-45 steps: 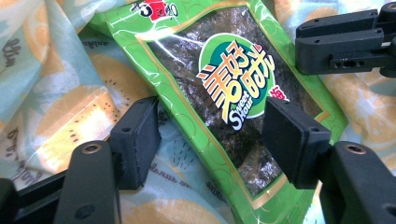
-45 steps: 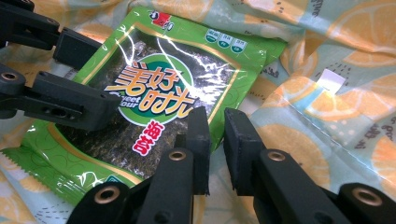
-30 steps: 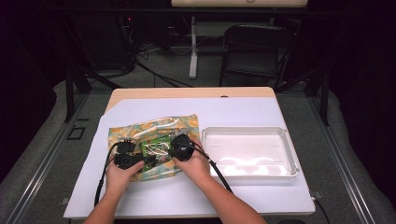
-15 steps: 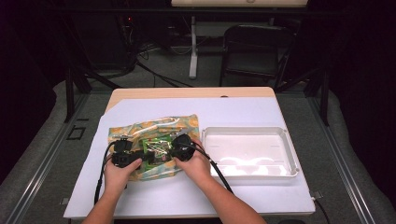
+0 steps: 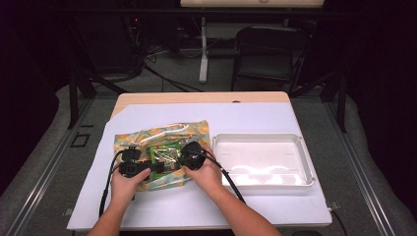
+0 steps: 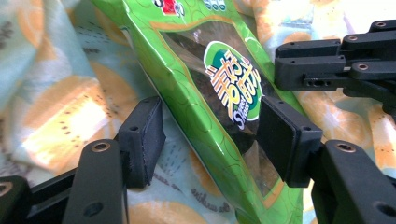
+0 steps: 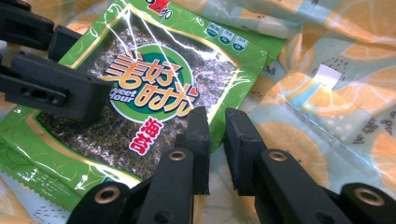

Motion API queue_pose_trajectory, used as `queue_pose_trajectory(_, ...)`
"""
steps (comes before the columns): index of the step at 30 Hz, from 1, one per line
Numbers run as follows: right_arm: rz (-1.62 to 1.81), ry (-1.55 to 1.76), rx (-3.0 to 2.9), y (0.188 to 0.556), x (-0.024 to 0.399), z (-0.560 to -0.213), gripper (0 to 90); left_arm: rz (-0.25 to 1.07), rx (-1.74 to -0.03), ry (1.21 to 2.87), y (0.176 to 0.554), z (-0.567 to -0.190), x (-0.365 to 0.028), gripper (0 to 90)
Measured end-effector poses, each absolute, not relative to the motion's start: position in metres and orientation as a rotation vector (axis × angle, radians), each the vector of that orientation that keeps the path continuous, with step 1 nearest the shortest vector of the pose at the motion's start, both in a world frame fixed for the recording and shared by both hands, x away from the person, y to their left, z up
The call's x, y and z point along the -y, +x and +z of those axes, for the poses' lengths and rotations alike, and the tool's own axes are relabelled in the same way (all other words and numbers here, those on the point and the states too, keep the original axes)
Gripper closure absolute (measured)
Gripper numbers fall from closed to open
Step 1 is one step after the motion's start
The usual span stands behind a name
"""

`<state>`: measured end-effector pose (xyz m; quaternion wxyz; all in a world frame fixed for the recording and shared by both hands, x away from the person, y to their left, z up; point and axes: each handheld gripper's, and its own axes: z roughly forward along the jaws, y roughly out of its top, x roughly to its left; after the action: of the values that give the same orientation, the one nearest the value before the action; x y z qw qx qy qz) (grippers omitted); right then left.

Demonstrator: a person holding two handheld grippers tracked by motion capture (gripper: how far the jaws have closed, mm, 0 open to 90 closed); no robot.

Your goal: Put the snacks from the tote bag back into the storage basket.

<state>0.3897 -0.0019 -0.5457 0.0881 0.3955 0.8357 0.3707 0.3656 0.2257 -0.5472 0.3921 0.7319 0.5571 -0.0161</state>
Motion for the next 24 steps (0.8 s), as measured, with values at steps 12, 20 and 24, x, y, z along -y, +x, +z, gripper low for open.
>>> queue_pose_trajectory(12,1.086,1.178,-2.489,0.3904,0.0025,-0.5458,80.8,-0.111,-1.383,1.792,0.3678,-0.5454,-0.2208,48.2)
queue_pose_trajectory(20,1.06,1.158,-2.492,0.3894,0.0017,-0.5453,79.0,-0.128,-1.402,1.742,0.3681,-0.5428,-0.2191,57.7)
queue_pose_trajectory(24,1.068,1.156,-2.465,0.3872,0.0022,-0.5422,73.6,-0.134,-1.421,1.732,0.3688,-0.5426,-0.2198,59.2)
